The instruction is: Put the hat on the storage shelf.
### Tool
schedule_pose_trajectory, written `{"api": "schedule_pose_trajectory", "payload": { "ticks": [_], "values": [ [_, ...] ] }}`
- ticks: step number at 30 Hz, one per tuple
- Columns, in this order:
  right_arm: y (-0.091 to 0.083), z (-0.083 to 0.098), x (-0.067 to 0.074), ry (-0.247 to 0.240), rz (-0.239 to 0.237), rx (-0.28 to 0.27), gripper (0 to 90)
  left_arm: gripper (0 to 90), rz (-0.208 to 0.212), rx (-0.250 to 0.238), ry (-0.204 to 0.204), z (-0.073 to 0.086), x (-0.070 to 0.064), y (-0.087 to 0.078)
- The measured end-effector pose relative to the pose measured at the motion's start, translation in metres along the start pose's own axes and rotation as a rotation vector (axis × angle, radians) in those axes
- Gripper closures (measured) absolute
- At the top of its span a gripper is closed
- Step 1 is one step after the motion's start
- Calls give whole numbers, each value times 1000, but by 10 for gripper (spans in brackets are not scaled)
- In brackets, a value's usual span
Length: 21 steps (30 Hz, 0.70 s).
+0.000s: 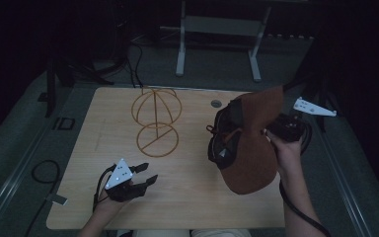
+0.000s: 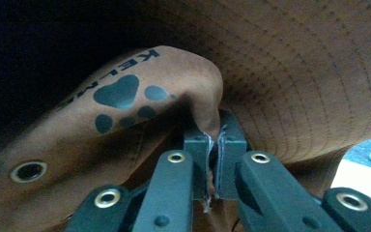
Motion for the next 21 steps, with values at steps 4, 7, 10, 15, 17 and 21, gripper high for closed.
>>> {"api": "schedule_pose_trajectory", "payload": {
  "ticks": [4, 7, 10, 15, 17, 21],
  "values": [
    [12, -6, -3, -1, 15, 5, 863, 350, -55, 17, -61, 21, 11, -9],
    [22, -14, -5, -14, 26, 10, 863, 252, -97, 15, -110, 30, 21, -19],
    [34, -22, -5, -26, 27, 17, 863, 164, -163, 3, -119, 37, 29, -31],
    [55, -29, -7, -31, 35, 42, 863, 15, -265, -31, -172, 49, 43, -54],
    [64, -32, -8, -29, 41, 43, 863, 16, -302, -36, -187, 54, 48, -62],
    [81, -41, -7, -36, 45, 42, 863, 16, -322, -47, -205, 61, 51, -69]
  ]
}}
Point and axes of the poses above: each handheld gripper's, and its own axes: y roughly forward along the jaws, z roughly out of its underside, x roughly to its left, the point moved 6 cm from there along y, roughly forward along the jaws, and after that the axes turned 5 degrees about z, right-handed, at the moved point
